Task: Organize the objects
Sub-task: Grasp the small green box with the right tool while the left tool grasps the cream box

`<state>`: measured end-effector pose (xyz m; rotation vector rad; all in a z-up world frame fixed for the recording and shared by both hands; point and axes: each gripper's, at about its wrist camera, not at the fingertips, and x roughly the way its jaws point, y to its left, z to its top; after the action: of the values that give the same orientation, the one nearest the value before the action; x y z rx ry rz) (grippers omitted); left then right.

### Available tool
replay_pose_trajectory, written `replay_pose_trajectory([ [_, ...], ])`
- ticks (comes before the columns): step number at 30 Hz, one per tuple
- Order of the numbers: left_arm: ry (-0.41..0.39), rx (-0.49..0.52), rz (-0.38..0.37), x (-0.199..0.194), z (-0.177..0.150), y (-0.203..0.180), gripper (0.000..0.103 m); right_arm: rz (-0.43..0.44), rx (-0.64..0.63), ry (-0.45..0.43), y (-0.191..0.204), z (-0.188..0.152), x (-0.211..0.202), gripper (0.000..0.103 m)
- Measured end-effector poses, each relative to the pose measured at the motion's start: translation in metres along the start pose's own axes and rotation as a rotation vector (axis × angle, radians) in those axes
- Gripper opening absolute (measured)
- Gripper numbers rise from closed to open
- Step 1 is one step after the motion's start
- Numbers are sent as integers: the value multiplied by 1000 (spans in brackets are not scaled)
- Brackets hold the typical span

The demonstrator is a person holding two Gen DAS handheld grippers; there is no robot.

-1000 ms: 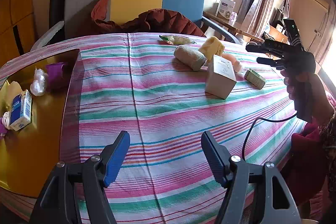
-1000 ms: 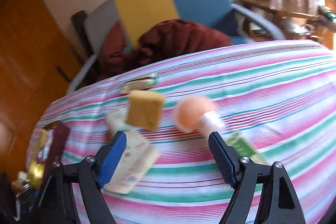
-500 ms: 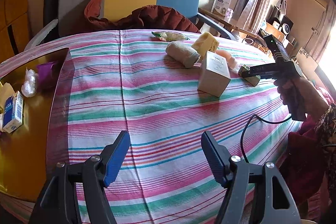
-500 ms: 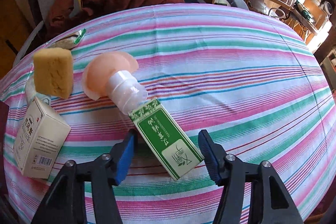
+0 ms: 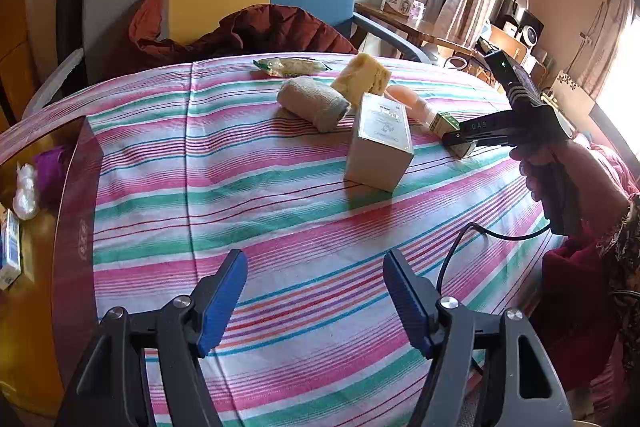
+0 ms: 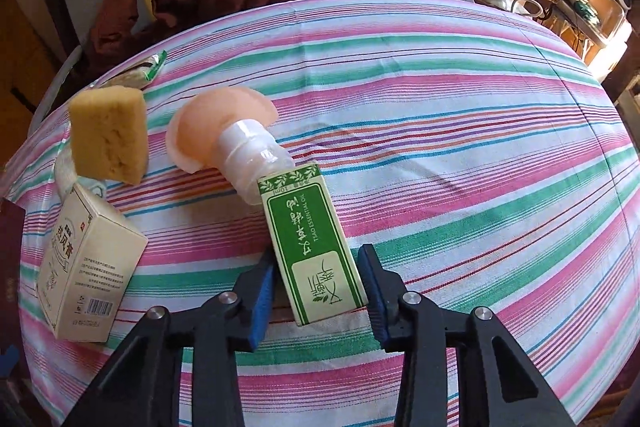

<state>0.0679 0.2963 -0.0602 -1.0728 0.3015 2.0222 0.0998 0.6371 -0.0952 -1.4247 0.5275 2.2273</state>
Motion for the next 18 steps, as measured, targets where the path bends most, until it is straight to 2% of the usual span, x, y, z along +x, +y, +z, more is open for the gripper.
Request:
replay_pose_trajectory([
  [6,10,74,-5,21,27,-21,74,81,50,13,-6,-5,-8,32],
  [12,11,141,5,49,62,-44,78,107,40,24,-1,-7,-9,32],
  [18,61,205,34,89,89,-65,80,117,50,28,-5,-4,-5,32],
])
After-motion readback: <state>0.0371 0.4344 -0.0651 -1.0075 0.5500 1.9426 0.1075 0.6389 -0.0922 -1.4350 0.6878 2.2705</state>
